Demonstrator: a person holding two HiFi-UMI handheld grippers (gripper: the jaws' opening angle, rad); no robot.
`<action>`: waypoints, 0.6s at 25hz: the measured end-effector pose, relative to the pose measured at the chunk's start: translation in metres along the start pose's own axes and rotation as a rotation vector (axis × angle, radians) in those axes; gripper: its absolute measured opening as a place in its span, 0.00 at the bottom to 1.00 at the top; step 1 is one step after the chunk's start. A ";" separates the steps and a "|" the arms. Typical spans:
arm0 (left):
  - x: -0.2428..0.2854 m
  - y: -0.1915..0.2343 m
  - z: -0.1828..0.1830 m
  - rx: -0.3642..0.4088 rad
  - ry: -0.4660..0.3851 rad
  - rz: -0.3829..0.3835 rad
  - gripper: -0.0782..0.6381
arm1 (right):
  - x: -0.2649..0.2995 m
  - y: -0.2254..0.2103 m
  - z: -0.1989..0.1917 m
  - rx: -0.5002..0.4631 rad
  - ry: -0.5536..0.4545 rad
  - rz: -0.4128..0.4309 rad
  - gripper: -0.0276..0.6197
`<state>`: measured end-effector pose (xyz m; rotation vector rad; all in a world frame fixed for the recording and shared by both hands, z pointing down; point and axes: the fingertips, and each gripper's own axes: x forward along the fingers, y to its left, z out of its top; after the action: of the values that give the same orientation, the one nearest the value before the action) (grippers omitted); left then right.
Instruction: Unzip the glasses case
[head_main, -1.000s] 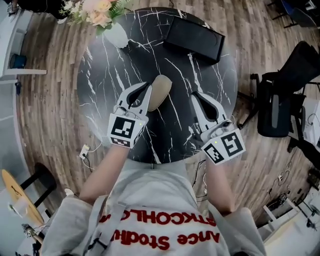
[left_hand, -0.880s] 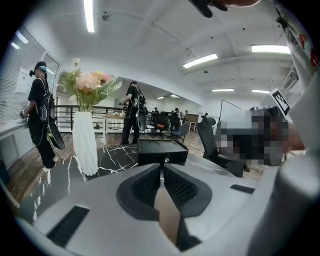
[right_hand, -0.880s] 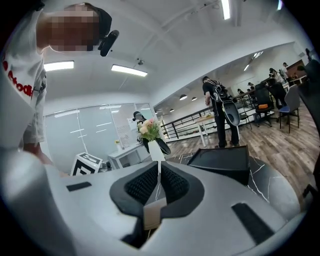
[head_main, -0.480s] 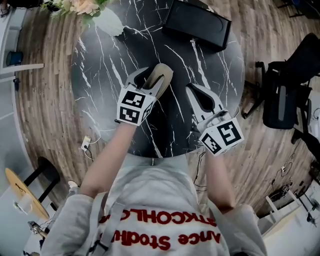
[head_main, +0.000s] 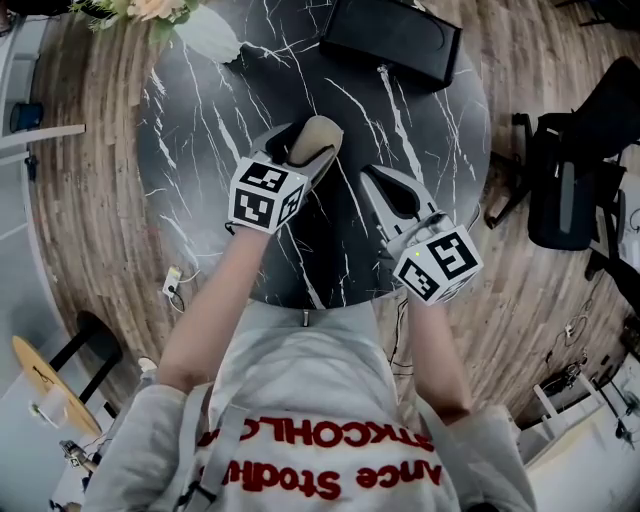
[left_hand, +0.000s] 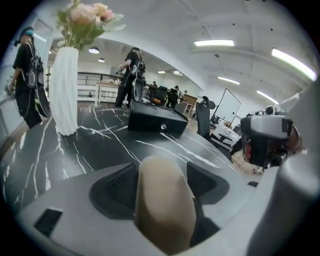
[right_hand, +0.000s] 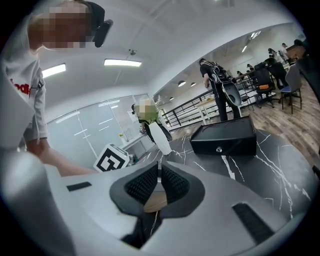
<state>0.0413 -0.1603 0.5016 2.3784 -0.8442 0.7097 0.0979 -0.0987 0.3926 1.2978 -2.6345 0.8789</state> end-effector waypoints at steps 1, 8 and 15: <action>0.001 -0.004 -0.005 -0.015 0.029 -0.023 0.56 | -0.001 -0.001 -0.001 -0.001 0.001 -0.002 0.07; 0.001 0.000 -0.010 -0.033 0.042 0.003 0.53 | -0.006 -0.005 0.001 -0.009 -0.003 -0.011 0.07; -0.022 -0.024 -0.037 -0.013 0.079 -0.038 0.51 | 0.006 -0.030 -0.042 0.073 0.107 -0.029 0.07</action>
<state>0.0321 -0.1119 0.5084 2.3328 -0.7668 0.7750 0.1094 -0.0951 0.4432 1.2638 -2.5188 1.0189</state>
